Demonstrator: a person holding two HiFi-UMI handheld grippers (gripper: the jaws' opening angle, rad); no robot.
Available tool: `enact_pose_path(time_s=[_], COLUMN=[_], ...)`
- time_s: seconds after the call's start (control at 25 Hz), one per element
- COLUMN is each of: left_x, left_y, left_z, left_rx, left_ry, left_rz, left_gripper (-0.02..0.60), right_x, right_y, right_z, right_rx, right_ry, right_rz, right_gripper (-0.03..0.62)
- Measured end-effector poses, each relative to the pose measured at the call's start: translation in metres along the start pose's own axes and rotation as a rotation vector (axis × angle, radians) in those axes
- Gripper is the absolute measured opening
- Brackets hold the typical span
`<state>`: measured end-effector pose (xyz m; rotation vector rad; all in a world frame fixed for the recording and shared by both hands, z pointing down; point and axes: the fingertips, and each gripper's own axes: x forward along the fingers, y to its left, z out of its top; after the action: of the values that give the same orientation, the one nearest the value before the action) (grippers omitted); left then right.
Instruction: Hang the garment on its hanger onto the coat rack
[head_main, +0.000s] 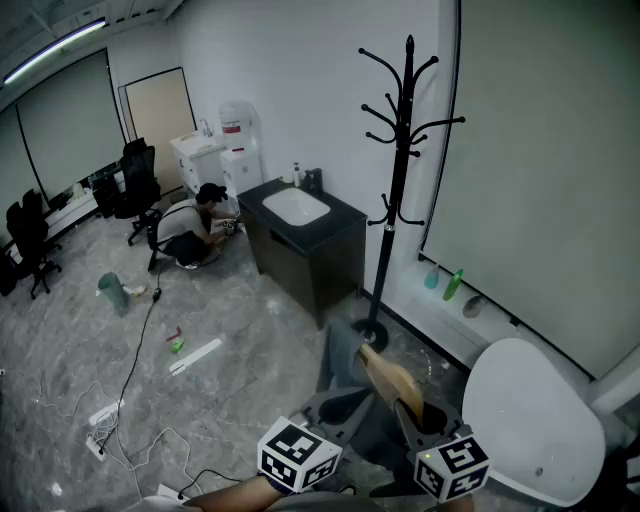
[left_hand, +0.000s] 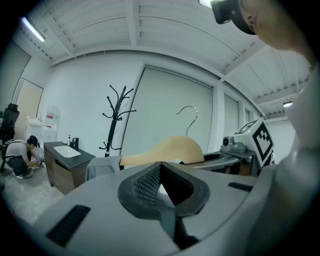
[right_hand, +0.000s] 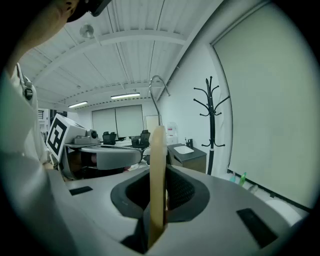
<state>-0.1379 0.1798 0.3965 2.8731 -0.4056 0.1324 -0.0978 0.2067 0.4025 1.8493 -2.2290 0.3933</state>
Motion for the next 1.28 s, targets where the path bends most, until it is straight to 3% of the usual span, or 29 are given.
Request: enact_pose_path(time_s=[0.6, 1.28], left_x=[-0.001, 0.027], left_y=[-0.01, -0.026], left_z=[0.004, 0.001], left_rx=[0.018, 0.053], left_ry=[-0.002, 0.006], left_rz=[-0.013, 0.063], left_gripper=[0.005, 0.005], right_x=[-0.012, -0.018], right_y=[-0.02, -0.052], right_z=[0.007, 0.017], right_rx=[0.015, 0.005], right_ry=[-0.02, -0.061], right_rz=[-0.05, 0.083], right_gripper=[0.061, 0.061])
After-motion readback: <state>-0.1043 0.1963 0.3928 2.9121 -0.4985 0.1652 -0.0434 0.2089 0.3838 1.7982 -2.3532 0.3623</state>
